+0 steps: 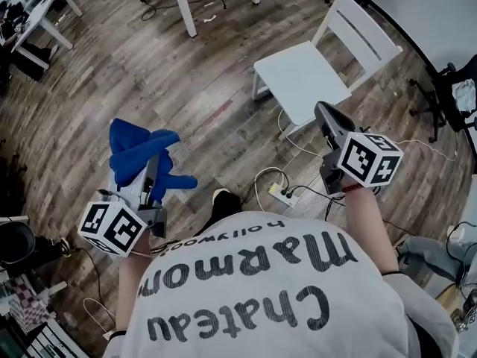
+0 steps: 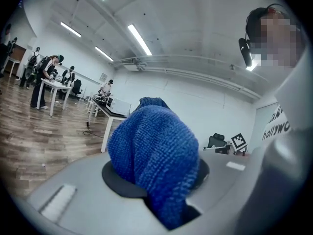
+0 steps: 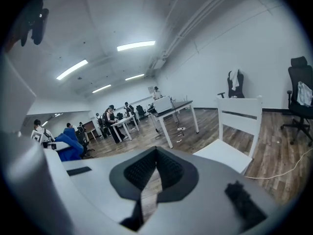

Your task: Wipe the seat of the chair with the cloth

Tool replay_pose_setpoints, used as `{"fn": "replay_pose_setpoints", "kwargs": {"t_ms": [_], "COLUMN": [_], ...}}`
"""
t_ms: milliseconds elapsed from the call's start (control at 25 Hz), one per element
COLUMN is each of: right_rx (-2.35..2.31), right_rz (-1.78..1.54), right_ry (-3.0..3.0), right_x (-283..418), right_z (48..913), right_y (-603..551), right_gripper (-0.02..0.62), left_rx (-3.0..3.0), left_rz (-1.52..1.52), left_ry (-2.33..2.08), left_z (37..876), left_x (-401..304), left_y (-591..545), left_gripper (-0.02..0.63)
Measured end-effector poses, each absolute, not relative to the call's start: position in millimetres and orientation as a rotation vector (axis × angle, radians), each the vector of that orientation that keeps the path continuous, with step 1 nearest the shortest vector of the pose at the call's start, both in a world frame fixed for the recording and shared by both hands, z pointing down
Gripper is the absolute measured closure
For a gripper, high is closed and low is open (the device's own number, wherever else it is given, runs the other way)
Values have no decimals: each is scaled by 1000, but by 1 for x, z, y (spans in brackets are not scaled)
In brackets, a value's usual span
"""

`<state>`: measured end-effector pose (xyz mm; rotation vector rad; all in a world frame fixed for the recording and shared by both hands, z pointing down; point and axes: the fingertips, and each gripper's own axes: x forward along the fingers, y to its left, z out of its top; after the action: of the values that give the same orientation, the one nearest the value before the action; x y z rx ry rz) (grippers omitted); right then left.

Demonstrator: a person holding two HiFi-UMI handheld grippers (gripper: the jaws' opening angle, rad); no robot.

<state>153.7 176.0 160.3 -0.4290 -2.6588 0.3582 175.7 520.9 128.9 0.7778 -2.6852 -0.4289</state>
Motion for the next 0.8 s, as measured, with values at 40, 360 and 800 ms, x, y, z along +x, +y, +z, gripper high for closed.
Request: {"fn": "replay_pose_setpoints", "kwargs": {"t_ms": [40,360,800], "right_rx": [-416,-296,-149], "right_rz": [365,384,339], "right_ry": [-2665,-2697,-2657], "right_x": [146,97,78], "right_z": [157,151,167], "right_y": [184,224,213], "right_gripper": [583,583,583], "left_rx": [795,905,994], "left_rz": [-417,-403,-472], "left_ry": [-2681,-2670,-2572], "left_z": [124,108,135], "left_x": [162,74,20], "left_y": [527,574,562], "left_gripper": [472,472,472]}}
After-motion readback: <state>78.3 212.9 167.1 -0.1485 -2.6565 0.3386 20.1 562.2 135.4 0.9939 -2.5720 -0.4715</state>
